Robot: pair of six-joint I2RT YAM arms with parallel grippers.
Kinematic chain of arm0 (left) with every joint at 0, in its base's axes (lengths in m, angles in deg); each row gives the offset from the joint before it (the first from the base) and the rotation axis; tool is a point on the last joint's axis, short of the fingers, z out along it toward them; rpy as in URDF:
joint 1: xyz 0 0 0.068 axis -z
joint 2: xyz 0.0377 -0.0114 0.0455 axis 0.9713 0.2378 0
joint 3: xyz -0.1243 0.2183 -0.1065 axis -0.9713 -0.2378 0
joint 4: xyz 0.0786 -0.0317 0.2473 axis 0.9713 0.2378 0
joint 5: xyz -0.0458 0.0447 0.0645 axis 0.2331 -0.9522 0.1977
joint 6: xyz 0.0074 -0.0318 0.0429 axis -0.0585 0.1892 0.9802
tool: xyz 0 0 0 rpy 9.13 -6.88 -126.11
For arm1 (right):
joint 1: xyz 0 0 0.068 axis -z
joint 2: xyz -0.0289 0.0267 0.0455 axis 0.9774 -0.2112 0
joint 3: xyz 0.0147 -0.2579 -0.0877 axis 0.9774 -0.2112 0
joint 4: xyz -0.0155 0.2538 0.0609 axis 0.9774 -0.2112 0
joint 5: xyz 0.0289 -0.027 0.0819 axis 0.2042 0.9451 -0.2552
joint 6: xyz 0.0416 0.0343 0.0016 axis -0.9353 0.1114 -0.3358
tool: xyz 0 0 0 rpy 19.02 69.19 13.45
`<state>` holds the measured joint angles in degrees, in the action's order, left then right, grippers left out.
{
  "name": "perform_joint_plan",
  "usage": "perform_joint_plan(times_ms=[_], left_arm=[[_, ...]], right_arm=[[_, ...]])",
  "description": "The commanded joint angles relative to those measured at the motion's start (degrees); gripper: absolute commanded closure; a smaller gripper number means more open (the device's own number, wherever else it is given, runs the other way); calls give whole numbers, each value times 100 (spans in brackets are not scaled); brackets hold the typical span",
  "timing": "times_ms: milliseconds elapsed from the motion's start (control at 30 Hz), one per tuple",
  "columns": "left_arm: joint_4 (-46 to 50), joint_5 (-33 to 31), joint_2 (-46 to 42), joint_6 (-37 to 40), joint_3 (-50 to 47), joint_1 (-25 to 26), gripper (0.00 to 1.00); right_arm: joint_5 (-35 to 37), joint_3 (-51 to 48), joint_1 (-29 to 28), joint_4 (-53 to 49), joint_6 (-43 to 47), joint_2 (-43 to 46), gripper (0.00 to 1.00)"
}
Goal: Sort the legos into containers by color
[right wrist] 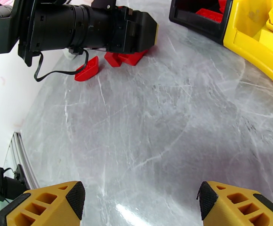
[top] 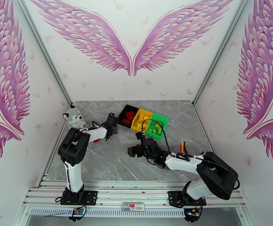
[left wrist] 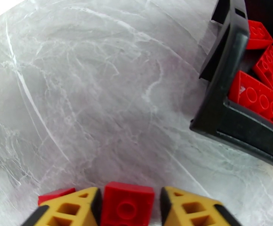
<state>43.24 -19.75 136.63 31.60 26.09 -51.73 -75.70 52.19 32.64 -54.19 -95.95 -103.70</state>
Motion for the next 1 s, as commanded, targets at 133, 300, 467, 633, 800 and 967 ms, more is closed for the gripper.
perform_joint_plan(times_ms=[133, 300, 467, 633, 800, 967], left_arm=[[248, -195, -52, 53, -127, 112, 68], [102, -248, -390, 48, -436, 170, 74], [-61, -64, -844, -22, -724, 233, 78], [-81, 98, -1289, -67, -841, 363, 79], [-63, 234, -1576, -79, -882, 433, 79], [51, 201, -1642, -76, -835, 462, 79]], right_arm=[[40, 54, -48, 37, -88, -65, 14], [14, 76, -56, 80, -115, -147, 14], [20, 69, -54, 66, -92, -149, 14], [66, 15, -56, 59, -79, -76, 15], [107, -18, -55, 19, -71, -11, 14], [159, -64, -59, -8, -43, 54, 15]])
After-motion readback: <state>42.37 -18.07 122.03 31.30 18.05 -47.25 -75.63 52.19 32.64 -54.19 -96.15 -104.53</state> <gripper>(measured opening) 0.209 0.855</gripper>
